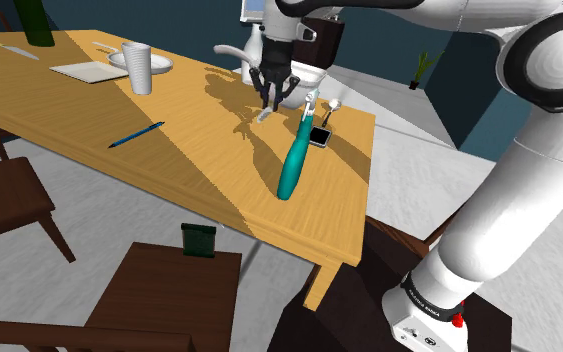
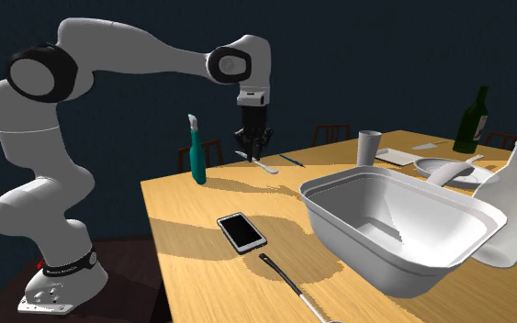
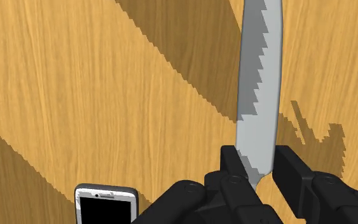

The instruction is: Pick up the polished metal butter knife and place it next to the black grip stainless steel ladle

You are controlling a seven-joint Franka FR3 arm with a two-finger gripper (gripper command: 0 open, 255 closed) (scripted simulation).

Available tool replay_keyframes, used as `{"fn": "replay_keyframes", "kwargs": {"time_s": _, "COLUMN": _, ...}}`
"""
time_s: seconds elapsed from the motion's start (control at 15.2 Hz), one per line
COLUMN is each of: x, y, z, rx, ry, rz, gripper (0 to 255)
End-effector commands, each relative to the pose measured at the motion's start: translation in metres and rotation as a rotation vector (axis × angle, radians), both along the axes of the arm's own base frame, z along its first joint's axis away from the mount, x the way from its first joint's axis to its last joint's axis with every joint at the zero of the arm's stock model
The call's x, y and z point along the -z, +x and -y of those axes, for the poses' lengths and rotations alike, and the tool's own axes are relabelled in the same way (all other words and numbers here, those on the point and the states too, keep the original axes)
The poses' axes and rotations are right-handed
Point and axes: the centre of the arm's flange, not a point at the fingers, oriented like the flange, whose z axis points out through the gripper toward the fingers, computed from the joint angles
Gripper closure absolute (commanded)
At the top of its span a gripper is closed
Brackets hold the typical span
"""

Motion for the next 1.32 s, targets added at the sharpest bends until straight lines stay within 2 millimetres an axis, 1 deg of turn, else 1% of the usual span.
{"fn": "replay_keyframes", "kwargs": {"time_s": 0.0, "x": 0.003, "y": -0.011, "z": 0.026, "rx": -0.001, "ry": 0.001, "rz": 0.0, "gripper": 255}}
{"fn": "replay_keyframes", "kwargs": {"time_s": 1.25, "x": 0.002, "y": -0.111, "z": 0.256, "rx": -0.001, "ry": 0.001, "rz": 0.0, "gripper": 255}}
